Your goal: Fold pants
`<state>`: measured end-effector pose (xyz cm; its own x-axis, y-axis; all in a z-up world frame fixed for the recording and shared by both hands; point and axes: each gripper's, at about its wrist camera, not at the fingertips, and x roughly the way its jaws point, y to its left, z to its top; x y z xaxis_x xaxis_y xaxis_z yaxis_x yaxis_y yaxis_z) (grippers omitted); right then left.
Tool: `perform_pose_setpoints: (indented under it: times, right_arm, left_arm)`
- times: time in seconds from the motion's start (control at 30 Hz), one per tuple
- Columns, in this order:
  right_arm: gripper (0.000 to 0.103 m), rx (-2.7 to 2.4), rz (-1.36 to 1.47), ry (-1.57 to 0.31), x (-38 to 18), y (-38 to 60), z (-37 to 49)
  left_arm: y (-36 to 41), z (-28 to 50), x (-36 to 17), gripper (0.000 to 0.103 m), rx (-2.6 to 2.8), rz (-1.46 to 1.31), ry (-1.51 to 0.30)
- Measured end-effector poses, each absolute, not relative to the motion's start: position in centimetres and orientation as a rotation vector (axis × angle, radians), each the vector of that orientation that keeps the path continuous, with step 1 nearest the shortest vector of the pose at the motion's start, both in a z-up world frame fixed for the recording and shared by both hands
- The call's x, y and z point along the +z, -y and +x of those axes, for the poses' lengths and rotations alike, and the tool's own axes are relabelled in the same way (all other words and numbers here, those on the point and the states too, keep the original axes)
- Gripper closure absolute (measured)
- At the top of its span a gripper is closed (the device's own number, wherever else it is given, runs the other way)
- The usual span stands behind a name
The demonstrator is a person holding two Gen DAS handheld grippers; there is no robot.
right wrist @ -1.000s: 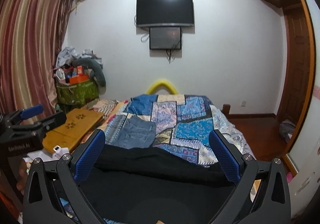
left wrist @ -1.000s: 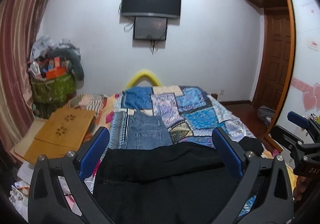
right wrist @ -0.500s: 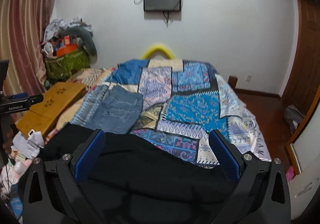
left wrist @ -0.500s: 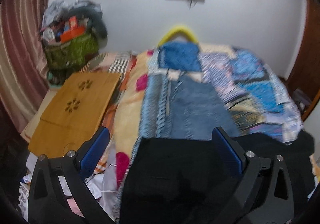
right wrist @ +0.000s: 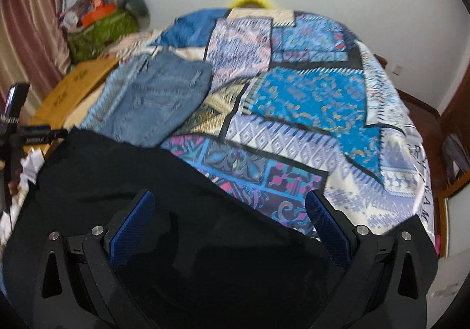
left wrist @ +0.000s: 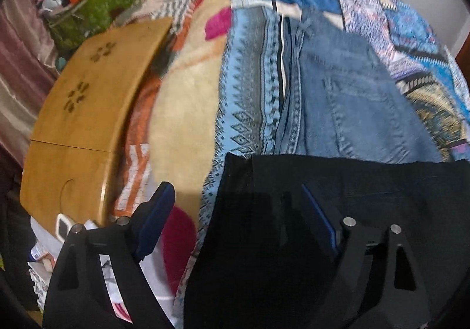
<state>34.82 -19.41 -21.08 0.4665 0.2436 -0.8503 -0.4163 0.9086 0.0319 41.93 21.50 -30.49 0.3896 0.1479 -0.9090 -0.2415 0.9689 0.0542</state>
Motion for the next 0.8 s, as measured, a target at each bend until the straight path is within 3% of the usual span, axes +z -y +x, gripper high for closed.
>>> perform_pose_setpoints:
  times: [0.07, 0.13, 0.27, 0.37, 0.43, 0.5, 0.57, 0.8]
  right_arm:
    - [0.005, 0.415, -0.216, -1.020, -21.8, 19.1, 35.4]
    - [0.016, 0.428, -0.227, -1.038, -22.5, 18.8, 36.1]
    - [0.020, 0.475, -0.203, -1.113, -24.3, 18.3, 37.0]
    - [0.027, 0.509, -0.202, -1.141, -25.6, 17.7, 36.9]
    - [0.032, 0.529, -0.190, -1.134, -25.5, 17.8, 36.7]
    - [0.044, 0.547, -0.176, -1.131, -25.3, 17.9, 36.6]
    - [0.050, 0.556, -0.180, -1.124, -25.3, 17.7, 36.4]
    - [0.095, 0.551, -0.217, -1.114, -24.8, 16.7, 35.6]
  left_arm:
    - [-21.5, 42.6, -31.8, 0.028, 0.245, -0.085, -1.180]
    - [-21.8, 43.1, -32.8, 0.031, 0.236, -0.102, -1.196]
    - [-22.0, 43.5, -33.1, 0.036, 0.231, -0.117, -1.179]
    - [-21.9, 43.2, -32.9, 0.046, 0.239, -0.089, -1.162]
    - [-21.7, 42.8, -32.4, 0.064, 0.246, -0.074, -1.141]
    - [-21.4, 42.5, -31.9, 0.093, 0.317, -0.010, -1.130]
    - [-21.7, 42.3, -31.8, 0.094, 0.300, -0.023, -1.138]
    - [-22.1, 40.8, -29.9, 0.101, 0.260, -0.070, -1.126]
